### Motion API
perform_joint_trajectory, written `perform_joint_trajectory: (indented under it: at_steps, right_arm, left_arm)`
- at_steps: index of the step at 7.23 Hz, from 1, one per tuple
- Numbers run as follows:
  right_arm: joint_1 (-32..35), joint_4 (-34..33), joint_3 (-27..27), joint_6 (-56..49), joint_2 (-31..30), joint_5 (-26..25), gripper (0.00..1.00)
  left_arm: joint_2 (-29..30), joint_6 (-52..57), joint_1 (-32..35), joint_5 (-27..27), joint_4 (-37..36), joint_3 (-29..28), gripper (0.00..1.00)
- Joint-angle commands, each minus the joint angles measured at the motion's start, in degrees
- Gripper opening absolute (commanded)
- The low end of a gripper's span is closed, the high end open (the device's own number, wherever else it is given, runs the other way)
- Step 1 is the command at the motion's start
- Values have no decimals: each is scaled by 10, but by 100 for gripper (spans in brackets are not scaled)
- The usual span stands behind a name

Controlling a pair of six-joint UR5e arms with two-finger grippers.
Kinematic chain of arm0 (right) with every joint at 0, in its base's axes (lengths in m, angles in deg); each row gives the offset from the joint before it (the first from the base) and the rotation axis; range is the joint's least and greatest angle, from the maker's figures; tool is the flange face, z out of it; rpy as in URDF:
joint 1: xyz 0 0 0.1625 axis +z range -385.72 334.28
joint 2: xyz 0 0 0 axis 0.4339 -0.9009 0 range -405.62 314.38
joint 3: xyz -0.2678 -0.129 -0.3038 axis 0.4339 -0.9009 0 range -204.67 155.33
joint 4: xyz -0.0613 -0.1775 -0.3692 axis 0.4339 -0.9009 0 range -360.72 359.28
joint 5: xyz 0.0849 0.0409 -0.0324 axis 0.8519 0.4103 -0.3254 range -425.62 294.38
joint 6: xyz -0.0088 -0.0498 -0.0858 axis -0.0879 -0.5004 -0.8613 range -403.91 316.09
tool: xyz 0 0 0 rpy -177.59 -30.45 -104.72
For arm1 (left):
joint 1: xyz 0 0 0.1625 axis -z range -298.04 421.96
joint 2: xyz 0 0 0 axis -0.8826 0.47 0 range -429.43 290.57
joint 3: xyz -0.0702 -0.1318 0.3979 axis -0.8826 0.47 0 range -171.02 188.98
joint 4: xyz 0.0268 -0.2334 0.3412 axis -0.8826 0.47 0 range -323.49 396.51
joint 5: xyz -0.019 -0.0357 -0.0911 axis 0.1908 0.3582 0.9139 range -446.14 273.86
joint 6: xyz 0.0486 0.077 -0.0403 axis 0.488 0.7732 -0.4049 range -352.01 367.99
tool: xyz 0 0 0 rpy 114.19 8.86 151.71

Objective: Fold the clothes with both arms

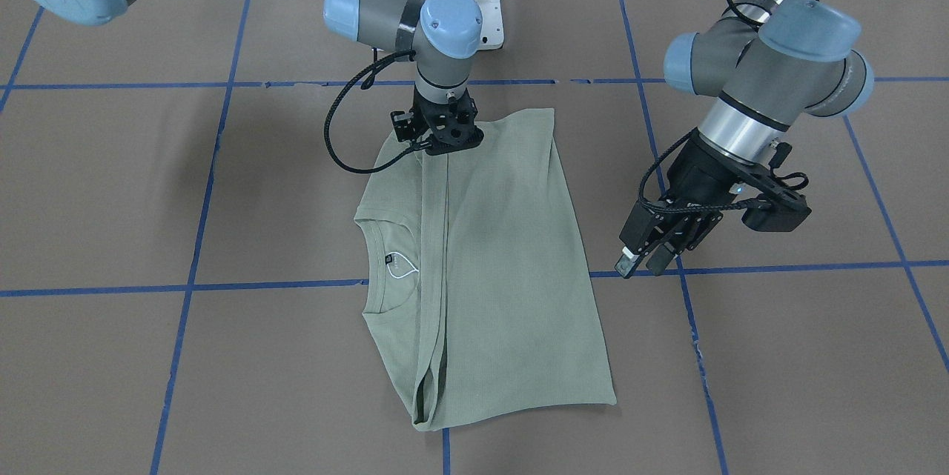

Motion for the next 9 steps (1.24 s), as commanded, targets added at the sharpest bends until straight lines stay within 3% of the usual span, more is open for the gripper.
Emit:
perform_joint_trajectory:
  at_steps: [1,5,7,9]
  right_arm:
    - [-1,-6,-40,0,33,0,70]
    - [0,-19,-25,-3,6,1,70]
    - [4,-62,54,-50,-46,0,71]
    - [14,-63,109,-70,-111,-2,71]
  left_arm:
    - [0,0,-1,0,0,0,66]
    - [0,0,-1,0,0,1,66]
    - [0,0,-1,0,-1,3,66]
    - [0,-35,-4,1,0,6,66]
